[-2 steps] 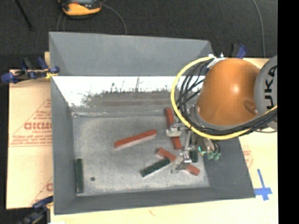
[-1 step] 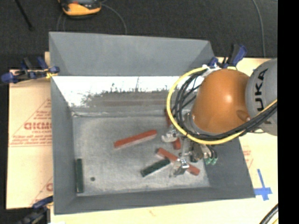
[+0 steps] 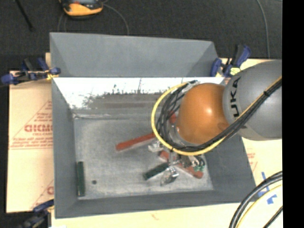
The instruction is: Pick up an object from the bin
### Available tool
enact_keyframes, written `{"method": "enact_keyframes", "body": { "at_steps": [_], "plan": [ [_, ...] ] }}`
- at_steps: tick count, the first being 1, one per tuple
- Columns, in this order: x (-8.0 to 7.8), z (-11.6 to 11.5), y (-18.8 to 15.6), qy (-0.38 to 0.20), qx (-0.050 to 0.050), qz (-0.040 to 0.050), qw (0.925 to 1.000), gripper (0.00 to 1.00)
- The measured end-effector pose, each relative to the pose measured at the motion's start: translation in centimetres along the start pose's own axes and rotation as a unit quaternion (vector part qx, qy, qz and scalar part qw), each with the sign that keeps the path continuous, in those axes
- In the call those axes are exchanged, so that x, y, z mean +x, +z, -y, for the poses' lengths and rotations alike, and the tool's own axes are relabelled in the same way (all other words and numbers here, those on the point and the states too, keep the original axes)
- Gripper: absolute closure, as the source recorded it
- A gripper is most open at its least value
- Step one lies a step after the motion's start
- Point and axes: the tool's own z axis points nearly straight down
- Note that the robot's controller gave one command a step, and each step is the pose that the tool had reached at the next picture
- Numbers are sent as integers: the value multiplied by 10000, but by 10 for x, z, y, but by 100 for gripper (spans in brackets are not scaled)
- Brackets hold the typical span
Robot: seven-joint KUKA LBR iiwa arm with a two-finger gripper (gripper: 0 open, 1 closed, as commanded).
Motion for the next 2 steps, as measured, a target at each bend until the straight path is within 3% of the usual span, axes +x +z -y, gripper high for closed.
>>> {"method": "enact_keyframes", "body": {
  "at_steps": [1,2],
  "plan": [
    [9,-2,62,-156,-17,-85,9998,100],
    [9,-2,62,-155,-17,-84,9998,100]
  ]
}}
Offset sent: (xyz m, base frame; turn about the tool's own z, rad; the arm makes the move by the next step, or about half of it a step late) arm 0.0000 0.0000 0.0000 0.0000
